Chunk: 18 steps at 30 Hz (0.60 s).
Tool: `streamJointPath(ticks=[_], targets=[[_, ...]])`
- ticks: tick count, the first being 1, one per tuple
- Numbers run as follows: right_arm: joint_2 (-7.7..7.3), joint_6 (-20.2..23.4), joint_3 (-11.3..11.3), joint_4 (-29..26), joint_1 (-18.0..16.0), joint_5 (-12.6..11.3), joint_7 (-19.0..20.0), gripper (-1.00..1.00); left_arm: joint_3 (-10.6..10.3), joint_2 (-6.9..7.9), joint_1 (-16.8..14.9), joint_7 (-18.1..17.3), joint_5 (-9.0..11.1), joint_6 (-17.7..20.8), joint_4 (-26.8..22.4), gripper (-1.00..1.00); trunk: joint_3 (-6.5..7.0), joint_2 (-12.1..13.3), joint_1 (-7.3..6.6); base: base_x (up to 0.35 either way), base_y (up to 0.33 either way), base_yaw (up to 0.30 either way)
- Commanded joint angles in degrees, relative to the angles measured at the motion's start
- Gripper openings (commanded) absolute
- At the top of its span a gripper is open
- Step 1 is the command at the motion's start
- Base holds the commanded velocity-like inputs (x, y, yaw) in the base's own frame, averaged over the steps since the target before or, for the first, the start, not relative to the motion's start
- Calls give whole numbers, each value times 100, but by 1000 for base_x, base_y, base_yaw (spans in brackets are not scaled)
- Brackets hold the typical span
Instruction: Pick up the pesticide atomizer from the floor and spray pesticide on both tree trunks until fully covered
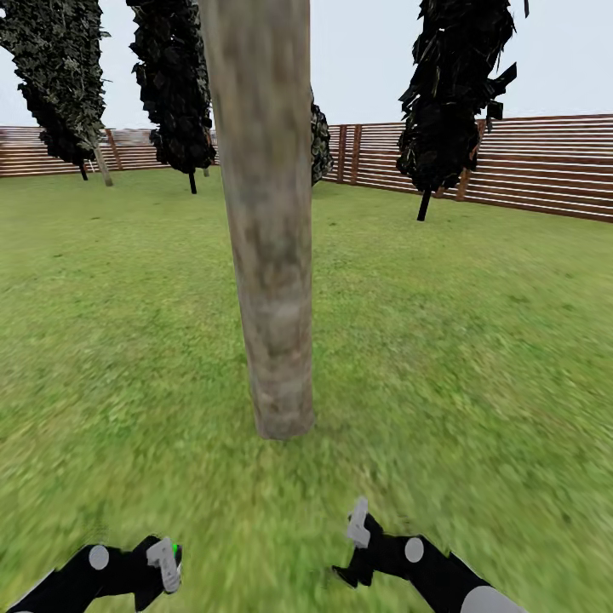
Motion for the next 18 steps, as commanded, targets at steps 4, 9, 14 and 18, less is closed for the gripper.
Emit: streamJointPath(ticks=[4, 9, 14, 18], targets=[[-26, -198, -199, 920, 10, -580, -1883, 100, 195, -31, -4, 833, 869, -15, 362, -100, -4, -2, -1, 0, 0, 0], [-33, -716, -245, 1263, 118, -2355, -2982, 100, 642, -33, -4, 1053, 2106, 64, 459, -100, -4, -2, -1, 0, 0, 0], [-164, -1251, -240, 1291, 254, -3930, -3725, 100, 644, -442, -22, 1455, 2434, 1111, 390, -100, -4, -2, -1, 0, 0, 0], [-266, -1281, -239, 1294, 260, -4030, -3761, 100, 624, -598, -81, 1509, 2471, 1703, 349, -100, -4, -2, -1, 0, 0, 0]])
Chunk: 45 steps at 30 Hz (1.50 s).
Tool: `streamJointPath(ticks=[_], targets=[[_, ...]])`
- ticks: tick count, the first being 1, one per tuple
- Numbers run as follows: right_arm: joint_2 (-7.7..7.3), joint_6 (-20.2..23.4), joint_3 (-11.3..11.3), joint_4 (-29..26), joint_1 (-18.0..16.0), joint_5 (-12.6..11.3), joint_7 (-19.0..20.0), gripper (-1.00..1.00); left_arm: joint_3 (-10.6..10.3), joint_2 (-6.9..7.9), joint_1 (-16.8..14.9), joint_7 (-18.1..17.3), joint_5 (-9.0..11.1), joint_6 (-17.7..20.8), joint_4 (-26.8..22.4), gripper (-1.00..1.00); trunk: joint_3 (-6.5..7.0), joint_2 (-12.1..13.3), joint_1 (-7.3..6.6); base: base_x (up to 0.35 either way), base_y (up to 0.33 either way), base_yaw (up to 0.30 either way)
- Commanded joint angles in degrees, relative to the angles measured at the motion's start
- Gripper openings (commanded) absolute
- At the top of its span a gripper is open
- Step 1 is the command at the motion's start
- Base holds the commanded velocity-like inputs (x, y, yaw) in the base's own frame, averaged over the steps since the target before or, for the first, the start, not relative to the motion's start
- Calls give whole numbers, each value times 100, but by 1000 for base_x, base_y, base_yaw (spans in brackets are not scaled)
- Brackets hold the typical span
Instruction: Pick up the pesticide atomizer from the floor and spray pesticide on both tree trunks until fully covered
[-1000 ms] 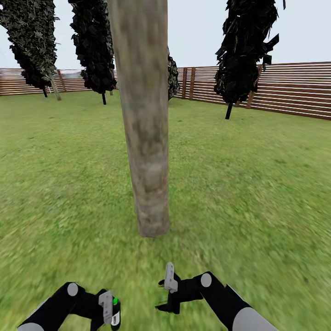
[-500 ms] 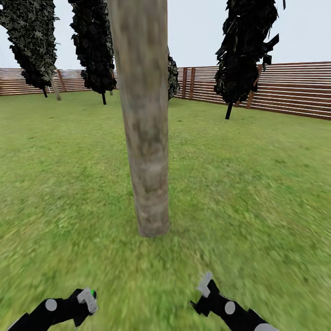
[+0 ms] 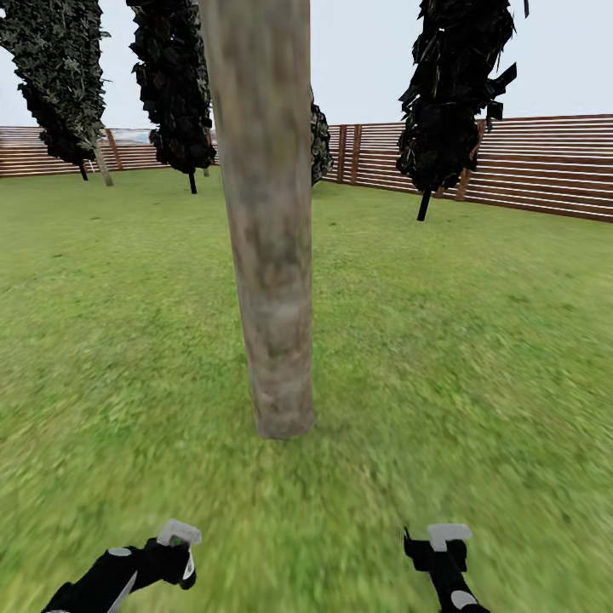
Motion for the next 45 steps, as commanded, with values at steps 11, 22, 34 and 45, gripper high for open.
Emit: streamJointPath(ticks=[11, 22, 34, 45], targets=[[-19, -327, 60, 346, 142, -88, -24, 100, 11, -375, -604, -21, -74, 2593, -1138, -100, -5, -2, -1, 27, 0, 0], [34, -342, 70, 361, 148, -60, -25, 100, 40, -901, -548, 408, -53, 3131, -1953, -100, -5, -2, -1, 218, -77, 0], [40, -342, 78, 361, 148, -60, -24, 100, 42, -901, -556, 408, -59, 3134, -1952, -100, -5, -2, -1, 23, -258, 0], [43, -342, 78, 361, 148, -52, -21, 100, 39, -924, -1029, 389, -17, 3220, -1938, -100, -5, -2, -1, -69, -128, 0]])
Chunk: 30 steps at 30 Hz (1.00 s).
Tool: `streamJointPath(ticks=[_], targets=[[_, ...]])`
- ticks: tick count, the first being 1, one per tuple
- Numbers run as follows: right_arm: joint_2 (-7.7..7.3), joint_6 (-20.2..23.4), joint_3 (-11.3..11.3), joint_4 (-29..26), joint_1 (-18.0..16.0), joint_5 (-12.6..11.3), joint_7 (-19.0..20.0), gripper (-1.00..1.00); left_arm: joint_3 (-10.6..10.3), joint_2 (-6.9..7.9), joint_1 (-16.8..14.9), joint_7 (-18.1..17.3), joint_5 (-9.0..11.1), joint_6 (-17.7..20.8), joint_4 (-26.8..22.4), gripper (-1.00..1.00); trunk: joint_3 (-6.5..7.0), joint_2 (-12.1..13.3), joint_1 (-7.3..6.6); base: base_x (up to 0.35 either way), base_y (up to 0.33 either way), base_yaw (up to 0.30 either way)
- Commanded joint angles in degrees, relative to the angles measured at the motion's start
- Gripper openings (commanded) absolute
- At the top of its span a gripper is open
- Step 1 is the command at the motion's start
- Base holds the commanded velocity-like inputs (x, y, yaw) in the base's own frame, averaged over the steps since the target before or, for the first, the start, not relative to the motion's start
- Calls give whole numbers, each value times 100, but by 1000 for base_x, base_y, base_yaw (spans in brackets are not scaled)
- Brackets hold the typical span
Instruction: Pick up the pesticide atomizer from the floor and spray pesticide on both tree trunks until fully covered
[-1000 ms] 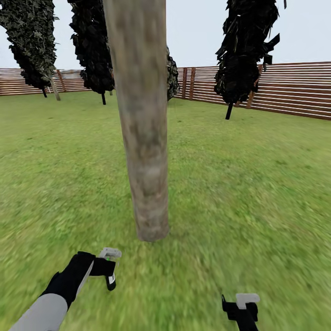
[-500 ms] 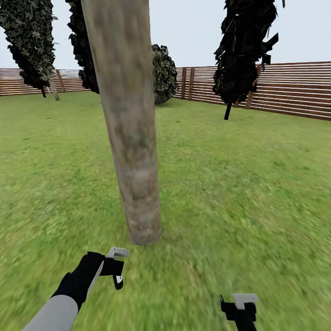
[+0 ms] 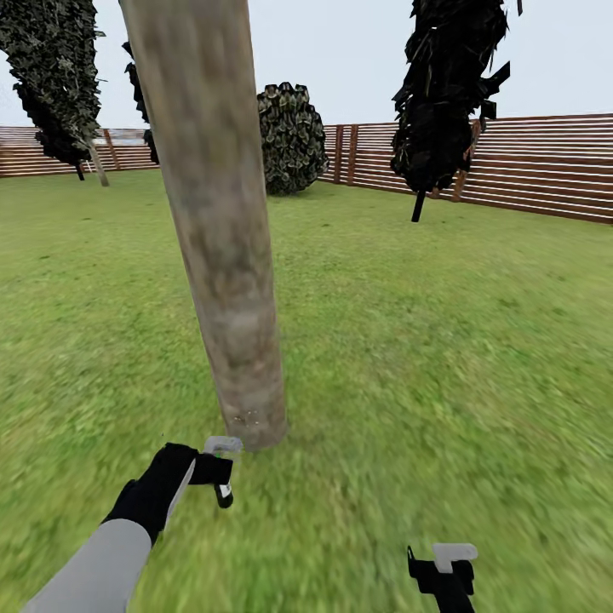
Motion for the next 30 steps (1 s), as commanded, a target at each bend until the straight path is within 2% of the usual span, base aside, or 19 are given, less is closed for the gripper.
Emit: streamJointPath(ticks=[1, 2, 4, 5, 6, 9, 10, 12, 15, 19, 20, 22, 24, 25, 26, 27, 28, 29, 30], targets=[[0, -11, 50, 0, -2, -41, -19, 100, 9, -16, -215, -57, -54, 192, 25, -100, -5, -2, -1, -1, -2, 0], [1, -11, 50, 0, -2, -40, -19, 100, -6, -123, -471, -64, -66, 761, 39, -100, -5, -2, -1, 0, 0, 0], [0, -11, 50, 0, -2, -40, -20, 100, -12, -197, -709, -79, -77, 1268, 43, -100, -5, -2, -1, 0, 0, 0], [0, -11, 50, 0, -2, -40, -17, 100, -14, -169, -876, -94, -88, 1579, 9, -100, -5, -2, -1, 0, 0, 0], [0, -11, 50, 0, -2, -40, -20, 100, -3, -68, -938, -95, -101, 1656, 0, -100, -5, -2, -1, 0, 0, 0], [0, -11, 50, 0, -2, -40, -18, 100, -11, 369, -1004, -101, -88, 1726, 22, -100, -5, -2, -1, 0, 0, 0], [0, -11, 50, 0, -2, -40, -15, 100, -15, 450, -1016, -97, -80, 1736, -3, -100, -5, -2, -1, 0, 0, 0], [0, -11, 50, 0, -2, -40, -15, 100, -36, 327, -1022, -94, -85, 1736, -14, -100, -5, -2, -1, -48, 0, 0], [0, -11, 50, 0, -2, -40, -14, 100, -66, 36, -1050, -88, -94, 1727, -32, -100, -5, -2, -1, -205, 0, 0], [0, -11, 50, 0, -2, -40, -14, 100, -68, -18, -1264, -95, -80, 1746, -45, -100, -5, -2, -1, -33, 0, 0], [0, -11, 50, 0, -2, -40, -14, 100, -65, -12, -1428, -95, -70, 1755, -1, -100, -5, -2, -1, -4, 0, 0], [0, -11, 50, 0, -2, -40, -14, 100, -61, 49, -1547, -95, -71, 1760, 27, -100, -5, -2, -1, -2, 0, 0], [0, -11, 50, 0, -2, -40, -14, 100, -33, 193, -1594, -97, -75, 1762, 36, -100, -5, -2, -1, 0, 0, 0], [0, -11, 50, 0, -2, -40, -14, 100, -27, 352, -1599, -101, -63, 1763, 38, -100, -5, -2, -1, 0, 0, 0], [0, -11, 50, 0, -2, -40, -14, 100, -35, 449, -1597, -102, -55, 1767, 39, -100, -5, -2, -1, 0, 0, 0], [0, -11, 50, 0, -2, -40, -14, 100, -47, 442, -1605, -103, -54, 1765, 40, -100, -5, -2, -1, 0, 0, 0], [0, -11, 50, 0, -2, -40, -14, 100, -53, 366, -1610, -104, -57, 1766, 38, -100, -5, -2, -1, 0, 0, 0], [0, -11, 50, 0, -2, -40, -14, 100, -56, 266, -1616, -102, -62, 1766, 36, -100, -5, -2, -1, 0, 0, 0], [0, -11, 50, 0, -2, -40, -14, 100, -62, 71, -1629, -98, -70, 1765, 12, -100, -5, -2, -1, 0, 0, 0]])
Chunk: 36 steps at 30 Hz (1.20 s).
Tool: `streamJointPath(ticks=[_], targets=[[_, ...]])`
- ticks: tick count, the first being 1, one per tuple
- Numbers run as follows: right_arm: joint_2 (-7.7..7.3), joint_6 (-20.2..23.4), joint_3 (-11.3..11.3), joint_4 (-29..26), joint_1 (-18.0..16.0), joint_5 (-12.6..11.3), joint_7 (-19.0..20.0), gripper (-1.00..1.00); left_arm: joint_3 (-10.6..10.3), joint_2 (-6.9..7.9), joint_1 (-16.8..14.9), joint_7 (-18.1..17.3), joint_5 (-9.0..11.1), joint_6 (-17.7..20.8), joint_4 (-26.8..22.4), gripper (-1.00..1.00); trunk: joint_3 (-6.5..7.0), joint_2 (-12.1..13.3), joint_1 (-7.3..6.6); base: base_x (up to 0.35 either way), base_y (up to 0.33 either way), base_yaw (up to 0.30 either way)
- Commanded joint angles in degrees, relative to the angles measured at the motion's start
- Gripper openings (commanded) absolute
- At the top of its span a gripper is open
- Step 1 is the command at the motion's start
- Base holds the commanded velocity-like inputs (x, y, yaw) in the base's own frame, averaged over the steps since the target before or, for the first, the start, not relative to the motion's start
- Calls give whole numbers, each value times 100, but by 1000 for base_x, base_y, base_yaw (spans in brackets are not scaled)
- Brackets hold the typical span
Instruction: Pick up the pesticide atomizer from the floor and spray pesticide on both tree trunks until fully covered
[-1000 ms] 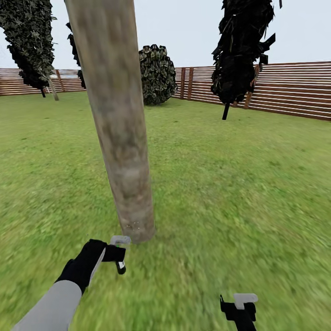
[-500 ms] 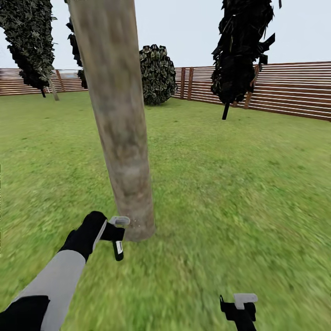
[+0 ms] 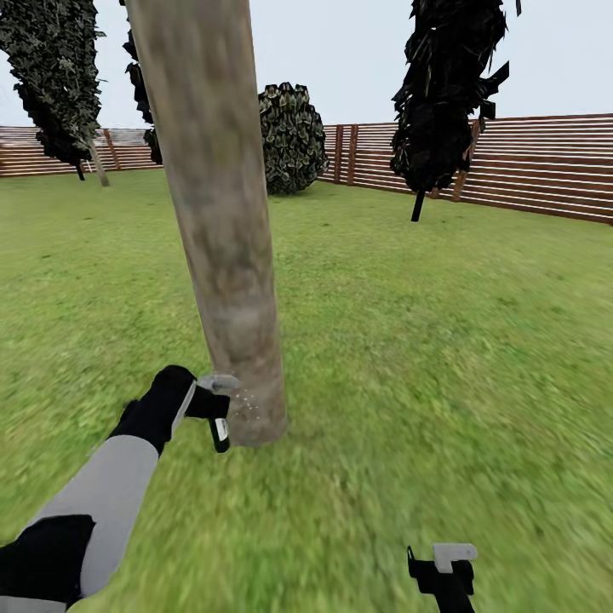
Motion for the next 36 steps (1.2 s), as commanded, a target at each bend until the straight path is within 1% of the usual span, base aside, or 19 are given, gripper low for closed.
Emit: streamJointPath(ticks=[1, 3, 4, 6, 7, 8, 9, 10, 11, 12, 14, 15, 18, 21, 23, 28, 36], targets=[[0, -10, 50, 0, -2, -40, -19, 100, 18, -52, -35, -45, -99, 13, -23, -100, -5, -2, -1, 0, 0, 0], [0, -10, 50, 0, -2, -40, -19, 100, 30, -31, -92, -49, -94, 18, -33, -100, -5, -2, -1, 0, 0, 0], [0, -10, 50, 0, -2, -40, -19, 100, 42, 8, -123, -50, -99, 20, -35, -100, -5, -2, -1, 0, 0, 0], [0, -10, 50, 0, -2, -40, -19, 100, 51, 369, -186, -57, -86, 25, -24, -100, -5, -2, -1, 0, 0, 0], [0, -10, 50, 0, -2, -40, -19, 100, 28, 491, -187, -58, -92, 25, -18, -100, -5, -2, -1, 0, 0, 0], [0, -10, 50, 0, -2, -40, -19, 100, 26, 507, -192, -60, -94, 28, -19, -100, -5, -2, -1, 0, 0, 0], [0, -10, 50, 0, -2, -40, -19, 100, 26, 508, -200, -60, -92, 28, -22, -100, -5, -2, -1, 0, 0, 0], [0, -10, 50, 0, -2, -40, -19, 100, 19, 424, -212, -61, -90, 26, -39, -100, -5, -2, -1, 0, 0, 0], [0, -10, 50, 0, -2, -40, -19, 100, 14, 286, -217, -61, -95, 30, -50, -100, -5, -2, -1, 0, 0, 0], [0, -10, 50, 0, -2, -40, -19, 100, 12, 185, -225, -61, -99, 31, -59, -100, -5, -2, -1, 0, 0, 0], [0, -10, 50, 0, -2, -40, -19, 100, 10, 14, -297, -61, -99, 32, -50, -100, -5, -2, -1, 0, 0, 0], [0, -10, 50, 0, -2, -40, -19, 100, 9, -38, -389, -61, -93, 41, -13, -100, -5, -2, -1, 0, 0, 0], [0, -10, 50, 0, -2, -40, -19, 100, 2, -10, -433, -61, -95, 76, 9, -100, -5, -2, -1, 0, 0, 0], [0, -10, 50, 0, -2, -40, -19, 100, 5, 130, -433, -61, -99, 85, 2, -100, -5, -2, -1, 21, -41, 0], [0, -10, 50, 0, -2, -40, -19, 100, 1, 169, -417, -61, -102, 86, 4, -100, -5, -2, -1, 98, -184, 0], [0, -10, 50, 0, -2, -40, -19, 100, 0, 174, -407, -62, -106, 86, 4, -100, -5, -2, -1, 100, -246, 0], [0, -10, 50, -8, -2, -40, -19, 100, 3, 186, -399, -61, -120, 77, -9, -100, -5, -2, -1, 6, -276, 7]])
